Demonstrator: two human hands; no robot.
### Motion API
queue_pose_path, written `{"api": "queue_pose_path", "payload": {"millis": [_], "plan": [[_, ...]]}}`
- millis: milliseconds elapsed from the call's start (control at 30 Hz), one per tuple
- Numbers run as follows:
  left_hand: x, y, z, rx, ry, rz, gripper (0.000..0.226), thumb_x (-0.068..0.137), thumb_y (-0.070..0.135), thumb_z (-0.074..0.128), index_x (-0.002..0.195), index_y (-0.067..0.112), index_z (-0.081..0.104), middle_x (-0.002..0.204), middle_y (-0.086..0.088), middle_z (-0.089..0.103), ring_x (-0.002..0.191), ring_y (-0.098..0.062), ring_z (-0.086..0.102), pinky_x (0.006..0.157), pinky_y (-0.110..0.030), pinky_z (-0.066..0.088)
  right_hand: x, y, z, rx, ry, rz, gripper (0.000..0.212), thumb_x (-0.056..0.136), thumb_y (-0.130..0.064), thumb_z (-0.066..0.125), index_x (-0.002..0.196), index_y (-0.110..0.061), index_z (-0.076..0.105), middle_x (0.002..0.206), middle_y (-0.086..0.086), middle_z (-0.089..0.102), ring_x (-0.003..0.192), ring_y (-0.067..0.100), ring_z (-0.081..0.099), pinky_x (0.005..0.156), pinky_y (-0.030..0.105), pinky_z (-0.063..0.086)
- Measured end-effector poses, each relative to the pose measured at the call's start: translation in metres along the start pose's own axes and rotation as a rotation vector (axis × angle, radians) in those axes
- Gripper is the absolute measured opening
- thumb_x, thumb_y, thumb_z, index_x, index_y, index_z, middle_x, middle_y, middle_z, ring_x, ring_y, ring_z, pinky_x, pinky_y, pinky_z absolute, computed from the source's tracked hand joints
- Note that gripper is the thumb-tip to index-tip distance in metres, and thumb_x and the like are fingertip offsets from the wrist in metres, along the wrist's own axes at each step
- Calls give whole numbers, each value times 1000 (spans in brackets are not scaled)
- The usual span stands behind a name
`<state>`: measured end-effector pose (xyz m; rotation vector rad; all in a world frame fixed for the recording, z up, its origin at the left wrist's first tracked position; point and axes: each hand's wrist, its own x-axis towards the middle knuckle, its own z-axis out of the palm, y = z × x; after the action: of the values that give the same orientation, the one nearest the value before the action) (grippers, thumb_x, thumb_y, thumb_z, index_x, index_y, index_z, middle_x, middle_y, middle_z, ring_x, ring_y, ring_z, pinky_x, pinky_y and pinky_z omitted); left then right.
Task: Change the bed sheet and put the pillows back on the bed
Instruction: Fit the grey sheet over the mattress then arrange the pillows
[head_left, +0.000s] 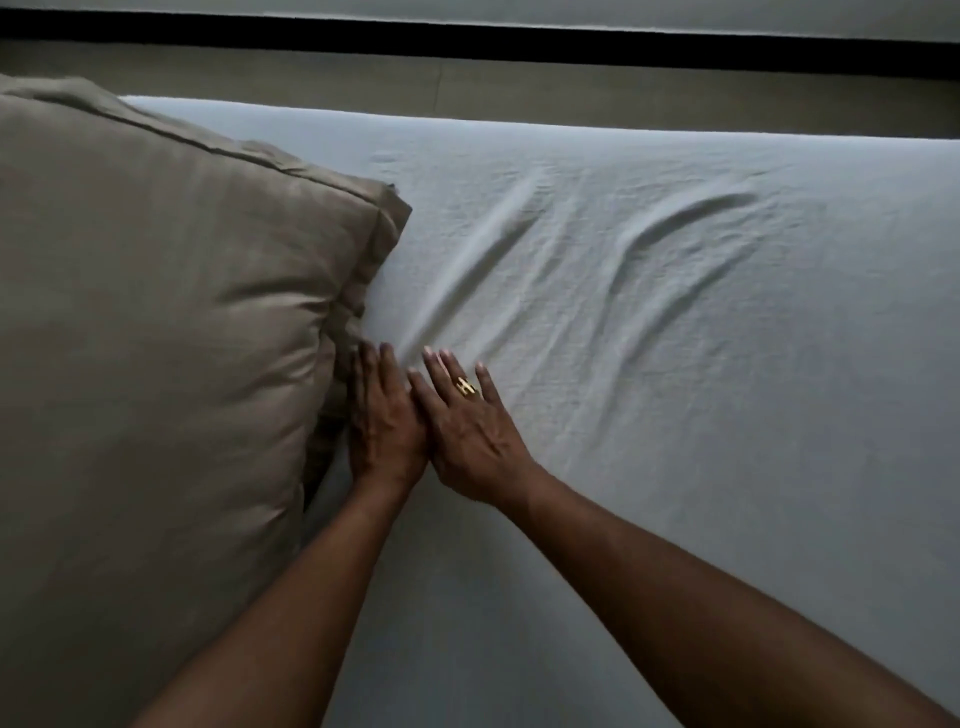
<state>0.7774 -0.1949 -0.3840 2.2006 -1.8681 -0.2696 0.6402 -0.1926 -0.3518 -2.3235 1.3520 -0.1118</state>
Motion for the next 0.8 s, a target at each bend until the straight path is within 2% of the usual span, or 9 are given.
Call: {"api": "queue_pose_path", "payload": {"millis": [167,233,367,400,467,533,600,667,800], "plan": [[-24,30,56,174,-86,-28,64,101,40,38,160,20,25,166,-20,14,153,-44,9,120,-66,8,-19,76,39,-133,14,3,85,89,-51,52,162,-25,18,170,2,10,158,25,5,123,55,15],[-48,54,64,160,-196,181,67,98,53,32,160,33,19,169,-9,7,154,-41,-1,118,-69,-1,-67,100,40,-147,59,164,92,87,-54,57,163,-29,11,171,-2,4,158,22,-1,124,53,13],[-63,62,44,81,-375,635,65,100,56,32,160,32,22,169,-4,8,156,-30,-3,119,-63,12,-111,94,33,-73,59,475,99,82,-56,56,163,-21,11,171,-1,3,158,23,0,125,54,9],[-55,57,39,62,-322,615,65,101,54,34,159,28,26,169,-8,12,156,-30,2,119,-61,16,-104,89,30,-56,80,530,96,84,-55,54,163,-18,14,171,2,6,158,25,3,125,54,9],[-37,40,35,60,-151,353,67,100,49,38,158,16,30,166,-17,18,155,-34,11,121,-59,18,-68,81,22,-53,156,542,83,92,-49,52,161,-13,22,170,6,13,157,27,8,125,55,10],[-23,26,36,76,-43,38,71,100,48,37,159,11,24,165,-24,15,154,-40,10,121,-60,15,-23,76,13,-59,168,412,74,97,-44,45,161,-14,22,170,7,14,157,26,8,125,54,8],[-34,30,46,169,-106,-73,73,100,54,32,162,19,14,167,-22,5,154,-42,1,119,-64,11,-2,81,16,-122,109,214,70,100,-47,39,162,-18,21,170,5,11,157,23,6,125,54,9],[-61,46,54,219,-184,9,73,98,59,31,162,30,10,169,-15,-2,154,-43,-6,117,-70,5,-18,102,27,-189,71,115,69,102,-53,35,162,-25,19,170,1,10,157,21,6,123,55,14],[-122,70,43,157,-377,462,76,96,64,39,161,36,11,169,-9,-4,155,-38,-8,114,-74,9,-113,144,26,-180,93,397,74,101,-59,33,163,-29,7,171,-4,0,158,20,-1,125,53,12]]}}
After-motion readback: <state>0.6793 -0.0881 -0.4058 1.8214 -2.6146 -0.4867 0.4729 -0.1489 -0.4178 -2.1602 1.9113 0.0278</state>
